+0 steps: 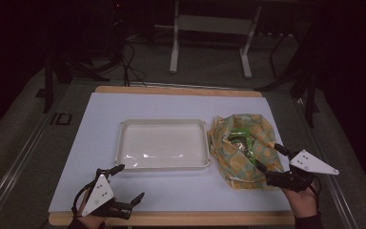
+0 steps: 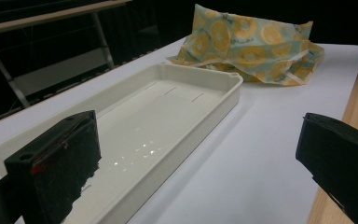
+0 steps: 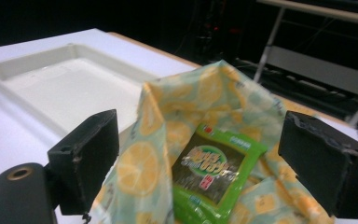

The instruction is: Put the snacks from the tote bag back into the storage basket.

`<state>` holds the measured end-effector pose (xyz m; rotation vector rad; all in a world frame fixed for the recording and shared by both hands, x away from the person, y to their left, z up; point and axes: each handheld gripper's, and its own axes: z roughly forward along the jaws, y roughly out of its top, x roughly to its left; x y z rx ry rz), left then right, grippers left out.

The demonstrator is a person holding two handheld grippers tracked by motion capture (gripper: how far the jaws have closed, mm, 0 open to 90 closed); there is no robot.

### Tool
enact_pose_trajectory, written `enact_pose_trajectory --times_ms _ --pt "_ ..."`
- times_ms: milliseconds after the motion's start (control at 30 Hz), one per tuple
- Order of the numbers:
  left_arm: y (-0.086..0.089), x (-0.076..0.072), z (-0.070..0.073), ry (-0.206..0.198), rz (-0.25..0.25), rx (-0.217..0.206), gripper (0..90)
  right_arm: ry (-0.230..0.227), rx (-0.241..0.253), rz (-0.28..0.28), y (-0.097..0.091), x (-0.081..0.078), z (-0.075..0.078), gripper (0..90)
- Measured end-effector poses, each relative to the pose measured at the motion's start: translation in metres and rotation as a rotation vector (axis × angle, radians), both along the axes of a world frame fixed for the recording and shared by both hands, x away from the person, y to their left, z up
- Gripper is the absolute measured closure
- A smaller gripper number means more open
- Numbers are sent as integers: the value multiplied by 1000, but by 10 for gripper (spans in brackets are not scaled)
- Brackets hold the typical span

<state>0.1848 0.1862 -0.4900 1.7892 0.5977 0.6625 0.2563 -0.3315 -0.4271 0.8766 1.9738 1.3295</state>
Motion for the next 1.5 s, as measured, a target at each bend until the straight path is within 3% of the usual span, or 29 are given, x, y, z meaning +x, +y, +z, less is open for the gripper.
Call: enact_pose_trajectory --times_ms 200,367,567,767,1067,1267,1367,1500 --pt "0 0 0 4 -2 1 4 -5 11 1 3 6 9 120" --pt "0 1 0 5 -6 -1 4 17 44 -3 0 16 16 109" --pt "0 1 0 8 -8 -4 4 32 43 -7 -3 29 23 109" --pt "0 2 0 0 -6 3 4 78 50 -17 -9 45 29 109" --pt "-1 2 0 1 -11 2 4 133 35 -20 -17 65 27 109" --pt "-2 2 0 3 -16 3 4 147 40 -18 -20 73 23 133" --pt "-2 3 0 4 -19 2 4 159 18 -22 -20 78 20 145" --pt "-3 3 0 5 -20 3 4 212 39 -5 -21 87 14 155"
